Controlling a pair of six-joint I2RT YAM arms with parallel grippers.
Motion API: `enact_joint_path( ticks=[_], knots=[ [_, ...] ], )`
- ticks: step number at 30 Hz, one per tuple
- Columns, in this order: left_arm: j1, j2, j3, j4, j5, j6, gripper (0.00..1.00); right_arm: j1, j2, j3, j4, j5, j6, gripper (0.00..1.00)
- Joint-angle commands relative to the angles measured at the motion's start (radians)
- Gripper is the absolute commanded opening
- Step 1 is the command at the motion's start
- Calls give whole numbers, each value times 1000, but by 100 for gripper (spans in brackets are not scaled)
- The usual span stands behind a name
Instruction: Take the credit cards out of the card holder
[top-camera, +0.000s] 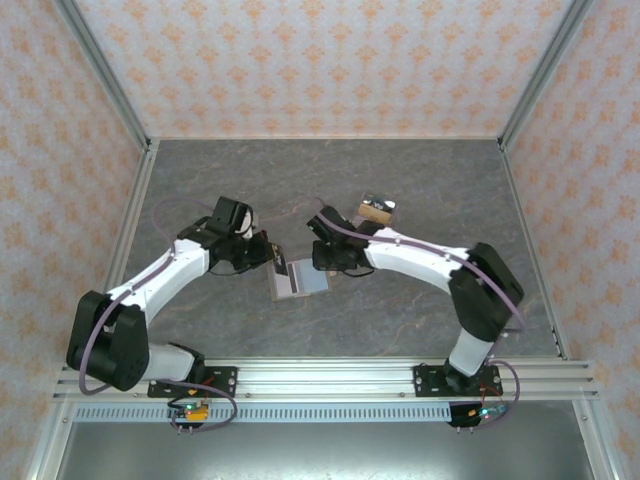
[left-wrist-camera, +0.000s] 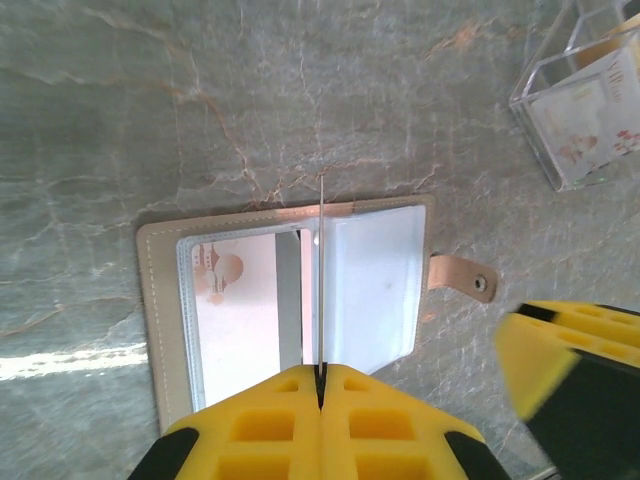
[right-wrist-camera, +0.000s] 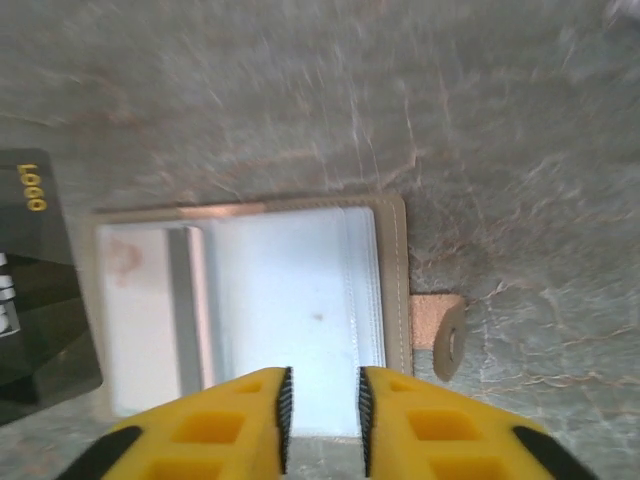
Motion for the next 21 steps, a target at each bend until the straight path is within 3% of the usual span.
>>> enact_joint_path(
  ticks=[1,5,8,17,21],
  knots=[
    [6,-58,38,-78,-60,22,0,-28,-97,-54,64,-16,2,35],
    [4,-120,11,46,23,-83,0,-64,-171,-127,186,-95,6,54],
    [-3,-144,-18,164,81,-163,0,-91,-185,-140,234,-156,5,62],
    [-3,-101,-72,505,268,-322,0,-222,-199,-252,578,-512,156,70],
    [-4,-82,-77,610,320,-383,0,-255,-195,-278,685,-592,215,70]
  ],
)
